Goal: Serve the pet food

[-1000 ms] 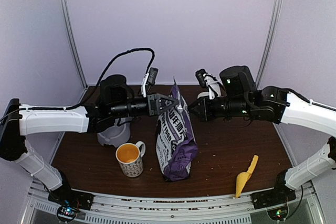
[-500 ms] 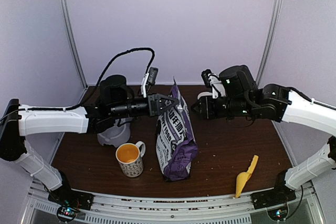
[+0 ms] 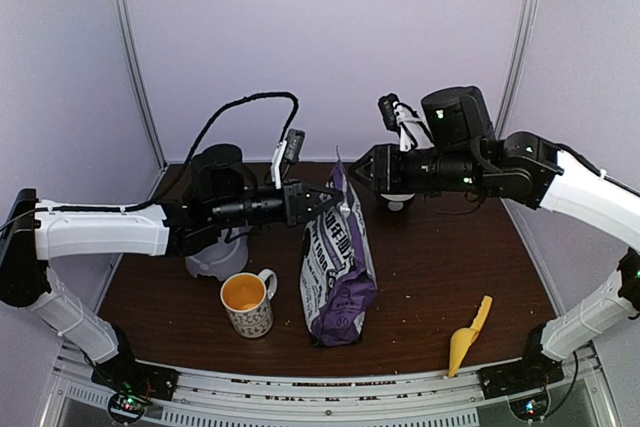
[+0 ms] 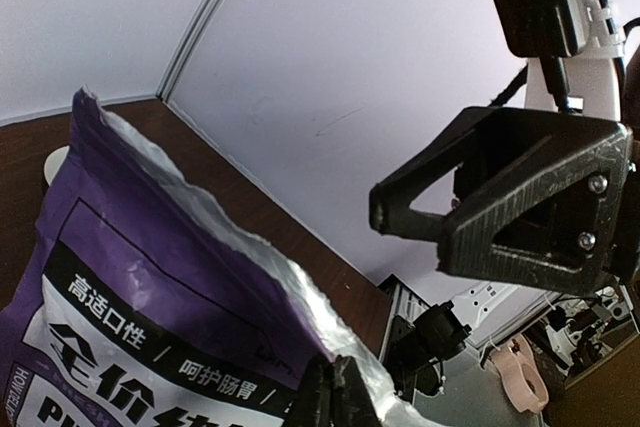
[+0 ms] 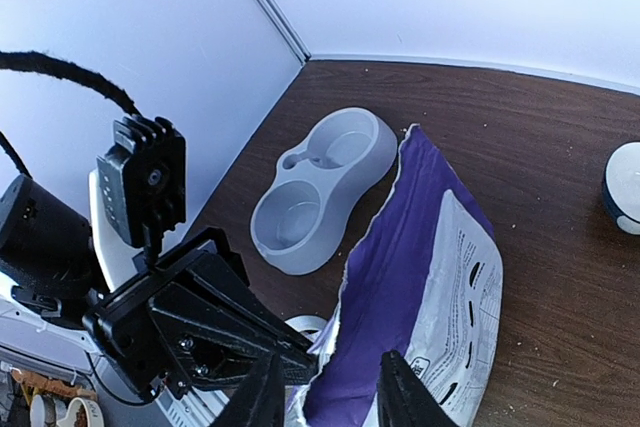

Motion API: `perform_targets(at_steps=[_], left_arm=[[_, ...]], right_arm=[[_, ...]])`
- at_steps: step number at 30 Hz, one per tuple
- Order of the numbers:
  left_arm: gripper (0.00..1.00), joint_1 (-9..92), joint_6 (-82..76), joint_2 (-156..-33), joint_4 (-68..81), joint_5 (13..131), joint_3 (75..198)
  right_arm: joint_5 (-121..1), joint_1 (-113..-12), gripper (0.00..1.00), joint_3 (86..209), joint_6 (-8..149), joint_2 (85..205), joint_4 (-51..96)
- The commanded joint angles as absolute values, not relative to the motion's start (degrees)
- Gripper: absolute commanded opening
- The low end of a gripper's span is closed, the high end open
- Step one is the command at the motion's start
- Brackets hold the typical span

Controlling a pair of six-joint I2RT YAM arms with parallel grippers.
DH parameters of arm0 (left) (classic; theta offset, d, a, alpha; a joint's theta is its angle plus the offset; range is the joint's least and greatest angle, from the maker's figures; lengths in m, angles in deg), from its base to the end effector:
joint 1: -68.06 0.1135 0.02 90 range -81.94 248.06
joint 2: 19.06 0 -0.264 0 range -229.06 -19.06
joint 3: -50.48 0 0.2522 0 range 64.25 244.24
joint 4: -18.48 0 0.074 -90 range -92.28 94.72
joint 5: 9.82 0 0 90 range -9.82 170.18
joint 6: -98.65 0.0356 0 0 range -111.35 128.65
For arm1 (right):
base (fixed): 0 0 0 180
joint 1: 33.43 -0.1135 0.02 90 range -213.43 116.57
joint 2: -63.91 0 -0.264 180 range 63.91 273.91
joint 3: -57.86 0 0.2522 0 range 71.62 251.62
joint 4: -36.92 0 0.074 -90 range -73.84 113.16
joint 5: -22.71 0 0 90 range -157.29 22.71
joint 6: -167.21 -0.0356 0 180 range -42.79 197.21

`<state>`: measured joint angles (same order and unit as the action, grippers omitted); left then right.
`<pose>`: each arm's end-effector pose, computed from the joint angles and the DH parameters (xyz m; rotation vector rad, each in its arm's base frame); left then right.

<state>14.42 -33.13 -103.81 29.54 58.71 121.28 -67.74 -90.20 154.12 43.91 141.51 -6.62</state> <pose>0.1956 -0.2876 0.3102 0.5198 1.7952 -1.5283 0.1656 0.2522 0.4059 -0.4319 2.1057 0.9652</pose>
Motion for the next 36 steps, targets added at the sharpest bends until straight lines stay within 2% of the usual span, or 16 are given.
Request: perform_targets(at_steps=[1, 15, 27, 36], left_arm=[[0.00, 13.57, -30.76, -101.58, 33.29, 57.42, 123.45], [0.00, 13.57, -30.14, -101.58, 32.41, 57.61, 123.77], [0.00, 13.57, -29.89, -101.58, 32.14, 57.89, 123.75], [0.00, 13.57, -29.52, -101.58, 32.25, 57.78, 123.93]], right_arm=[[-67.25, -90.50, 0.27, 157.22, 43.71, 144.45, -8.29], [-70.17, -90.56, 0.08, 160.08, 43.63, 148.57, -11.64], [-72.26, -90.47, 0.04, 161.14, 43.02, 150.43, -13.55], [-71.98, -90.50, 0.05, 161.59, 42.62, 152.11, -13.72]])
